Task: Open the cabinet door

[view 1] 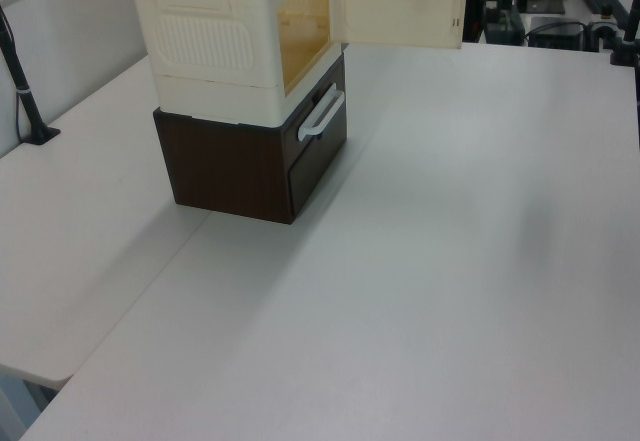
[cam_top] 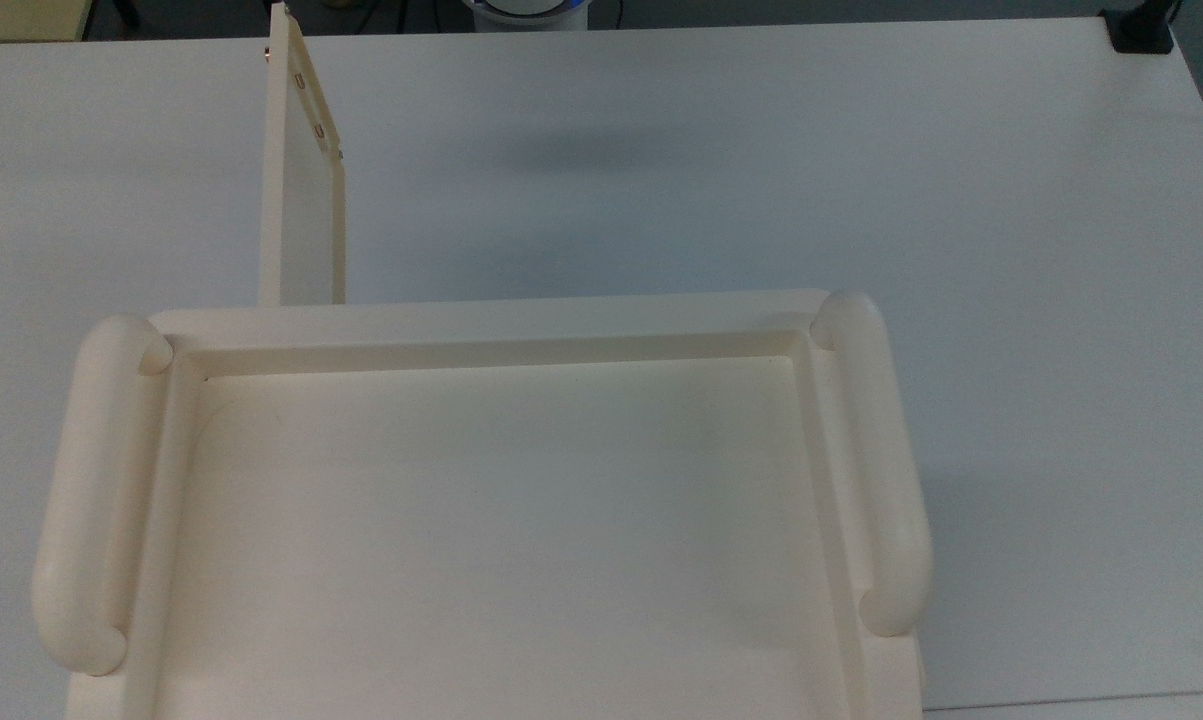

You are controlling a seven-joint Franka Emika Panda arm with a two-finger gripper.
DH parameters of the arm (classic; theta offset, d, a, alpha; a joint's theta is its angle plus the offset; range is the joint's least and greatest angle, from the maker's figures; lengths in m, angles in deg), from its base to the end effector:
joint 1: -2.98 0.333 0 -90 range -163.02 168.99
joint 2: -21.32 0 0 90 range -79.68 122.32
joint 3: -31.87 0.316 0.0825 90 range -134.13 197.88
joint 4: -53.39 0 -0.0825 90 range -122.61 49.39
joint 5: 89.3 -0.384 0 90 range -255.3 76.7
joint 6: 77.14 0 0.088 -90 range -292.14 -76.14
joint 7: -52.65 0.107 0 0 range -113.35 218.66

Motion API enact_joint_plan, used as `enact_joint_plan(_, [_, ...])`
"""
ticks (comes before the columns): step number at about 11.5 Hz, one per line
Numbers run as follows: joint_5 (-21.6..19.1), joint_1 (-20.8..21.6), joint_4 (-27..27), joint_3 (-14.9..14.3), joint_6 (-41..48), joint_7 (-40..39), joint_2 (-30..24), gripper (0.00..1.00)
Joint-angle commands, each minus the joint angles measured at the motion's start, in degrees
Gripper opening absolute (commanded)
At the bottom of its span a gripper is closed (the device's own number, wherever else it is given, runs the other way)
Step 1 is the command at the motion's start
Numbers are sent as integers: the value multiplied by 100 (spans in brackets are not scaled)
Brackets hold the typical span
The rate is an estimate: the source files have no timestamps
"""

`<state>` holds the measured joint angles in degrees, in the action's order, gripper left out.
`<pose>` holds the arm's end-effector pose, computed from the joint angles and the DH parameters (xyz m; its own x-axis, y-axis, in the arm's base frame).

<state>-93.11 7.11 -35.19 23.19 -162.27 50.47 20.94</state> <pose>0.5426 -0.0359 0.6327 0.9981 -0.0356 -0.0508 -0.0391 -0.9968 -0.0694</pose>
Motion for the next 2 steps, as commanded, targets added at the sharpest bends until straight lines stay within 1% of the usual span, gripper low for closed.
enact_joint_plan(1, [91,159,-19,-116,-171,-90,29,100])
enact_joint_plan(2, [91,159,-19,-116,-215,-90,55,100])
